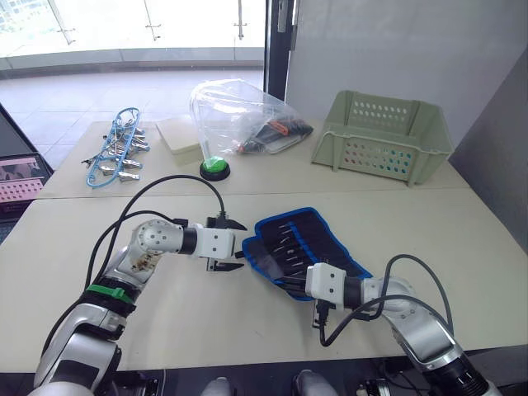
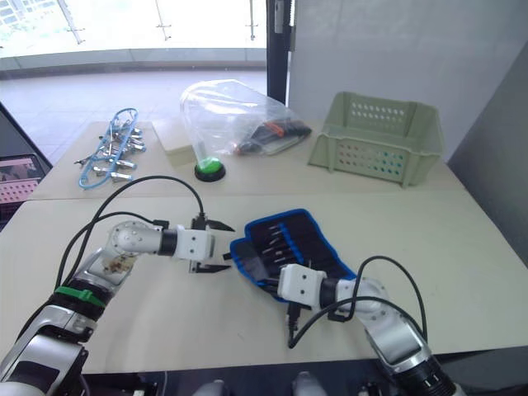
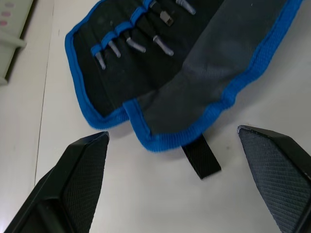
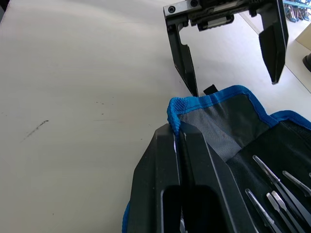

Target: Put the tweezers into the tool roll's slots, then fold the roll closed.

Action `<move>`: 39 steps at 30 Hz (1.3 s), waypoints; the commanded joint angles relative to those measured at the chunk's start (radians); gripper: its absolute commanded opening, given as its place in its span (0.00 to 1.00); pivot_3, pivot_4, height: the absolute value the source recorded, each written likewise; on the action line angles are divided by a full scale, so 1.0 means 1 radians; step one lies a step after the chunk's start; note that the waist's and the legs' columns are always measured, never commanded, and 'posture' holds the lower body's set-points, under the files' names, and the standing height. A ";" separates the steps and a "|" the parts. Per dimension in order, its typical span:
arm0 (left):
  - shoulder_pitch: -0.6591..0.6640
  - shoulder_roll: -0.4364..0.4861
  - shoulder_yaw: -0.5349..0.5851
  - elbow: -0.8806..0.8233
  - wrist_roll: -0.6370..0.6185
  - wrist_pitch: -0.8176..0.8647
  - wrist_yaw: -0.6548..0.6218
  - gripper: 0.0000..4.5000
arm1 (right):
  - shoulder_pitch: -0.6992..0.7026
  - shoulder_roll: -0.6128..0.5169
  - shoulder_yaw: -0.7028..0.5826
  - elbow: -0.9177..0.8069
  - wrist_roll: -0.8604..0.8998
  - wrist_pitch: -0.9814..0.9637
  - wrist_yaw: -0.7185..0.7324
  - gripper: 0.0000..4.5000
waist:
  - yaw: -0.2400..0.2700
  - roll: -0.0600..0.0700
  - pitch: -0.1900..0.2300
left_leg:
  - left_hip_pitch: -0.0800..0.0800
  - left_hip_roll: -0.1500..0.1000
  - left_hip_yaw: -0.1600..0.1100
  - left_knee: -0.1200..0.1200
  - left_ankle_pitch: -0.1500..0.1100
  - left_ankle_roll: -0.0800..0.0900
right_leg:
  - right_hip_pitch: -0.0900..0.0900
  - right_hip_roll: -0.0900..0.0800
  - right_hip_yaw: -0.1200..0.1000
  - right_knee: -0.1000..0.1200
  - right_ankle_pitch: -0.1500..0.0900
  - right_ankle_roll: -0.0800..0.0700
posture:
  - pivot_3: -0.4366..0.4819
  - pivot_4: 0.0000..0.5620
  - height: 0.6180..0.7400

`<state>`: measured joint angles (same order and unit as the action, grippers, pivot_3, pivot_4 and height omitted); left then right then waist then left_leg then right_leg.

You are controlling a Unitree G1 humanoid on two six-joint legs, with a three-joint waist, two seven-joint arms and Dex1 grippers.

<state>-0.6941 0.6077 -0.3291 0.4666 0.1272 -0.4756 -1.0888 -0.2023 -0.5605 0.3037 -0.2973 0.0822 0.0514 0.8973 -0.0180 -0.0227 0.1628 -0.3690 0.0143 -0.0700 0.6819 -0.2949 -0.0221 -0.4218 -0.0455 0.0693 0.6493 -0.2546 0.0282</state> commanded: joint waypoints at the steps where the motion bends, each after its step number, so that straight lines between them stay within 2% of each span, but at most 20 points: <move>1: -0.050 -0.014 -0.025 0.076 0.048 -0.111 0.017 1.00 | 0.010 0.005 -0.020 -0.050 0.003 -0.007 -0.024 0.01 | 0.002 0.000 0.000 | 0.000 0.000 0.000 0.000 0.000 0.000 | 0.000 0.000 0.000 0.000 0.000 0.000 | 0.48 0.27 1.00; 2: -0.058 -0.019 -0.029 0.094 0.054 -0.127 0.019 1.00 | 0.010 0.006 -0.021 -0.052 0.002 -0.007 -0.027 0.01 | 0.002 0.000 0.000 | 0.000 0.000 0.000 0.000 0.000 0.000 | 0.000 0.000 0.000 0.000 0.000 0.000 | 0.48 0.27 1.00; 5: -0.095 -0.035 -0.041 0.160 0.101 -0.178 0.067 0.82 | 0.018 0.002 -0.024 -0.058 0.004 -0.004 -0.032 0.00 | 0.003 0.000 0.000 | 0.000 0.000 0.000 0.001 0.000 0.000 | 0.001 0.000 0.000 0.001 0.000 0.000 | 0.48 0.27 1.00; 11: -0.143 -0.054 -0.043 0.248 0.143 -0.256 0.134 0.36 | 0.033 0.000 -0.041 -0.054 0.007 -0.017 -0.046 0.00 | 0.004 0.000 0.000 | 0.000 0.000 0.000 0.002 0.000 0.001 | 0.001 0.000 0.000 0.002 0.000 0.001 | 0.48 0.27 1.00; 16: -0.152 -0.053 -0.051 0.238 0.184 -0.221 0.154 0.01 | 0.037 -0.014 -0.054 0.032 -0.035 -0.101 -0.057 0.00 | 0.004 0.000 0.000 | 0.000 -0.001 0.000 0.002 0.000 0.001 | 0.001 0.000 0.000 0.002 0.000 0.001 | 0.48 0.27 1.00; 20: -0.131 -0.040 -0.036 0.159 0.187 -0.166 0.157 0.01 | 0.014 -0.026 -0.059 0.189 -0.063 -0.224 -0.054 0.00 | 0.004 0.000 0.000 | 0.000 -0.001 0.000 0.003 0.000 0.000 | 0.001 0.000 0.000 0.003 0.000 0.001 | 0.48 0.27 1.00; 25: -0.058 0.023 -0.002 0.035 0.176 -0.058 0.151 0.01 | -0.046 -0.017 -0.052 0.348 -0.091 -0.338 -0.059 0.00 | -0.005 0.000 0.000 | 0.001 0.000 0.000 0.003 0.000 0.001 | 0.000 0.000 0.001 0.006 0.000 0.001 | 0.48 0.27 1.00; 33: 0.201 0.155 0.098 -0.296 0.075 0.201 0.111 0.01 | -0.172 -0.003 -0.043 0.544 -0.131 -0.455 -0.066 0.00 | -0.026 0.000 0.000 | 0.002 0.000 0.000 0.003 0.001 0.001 | 0.000 0.000 0.002 0.010 0.000 0.001 | 0.48 0.27 1.00; 36: 0.386 0.188 0.166 -0.486 -0.025 0.337 0.101 0.01 | -0.179 -0.019 -0.038 0.561 -0.080 -0.482 0.005 0.00 | -0.034 0.001 0.000 | 0.003 0.001 0.001 0.003 0.001 0.001 | -0.001 0.000 0.003 0.010 0.000 0.001 | 0.48 0.27 1.00; 39: 0.471 0.198 0.187 -0.600 -0.049 0.411 0.117 0.01 | -0.140 -0.036 -0.046 0.521 0.018 -0.468 0.099 0.00 | -0.025 0.000 0.000 | 0.002 0.002 0.001 0.003 0.000 0.001 | -0.001 0.000 0.003 0.013 0.000 0.001 | 0.48 0.27 1.00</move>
<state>-0.2430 0.7658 -0.2089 -0.0868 0.0882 -0.1242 -0.9733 -0.3630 -0.5564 0.3026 0.2300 0.0526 -0.4280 0.9569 -0.0435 -0.0224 0.1626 -0.3665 0.0156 -0.0689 0.6849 -0.2946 -0.0208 -0.4222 -0.0455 0.0717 0.6622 -0.2542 0.0289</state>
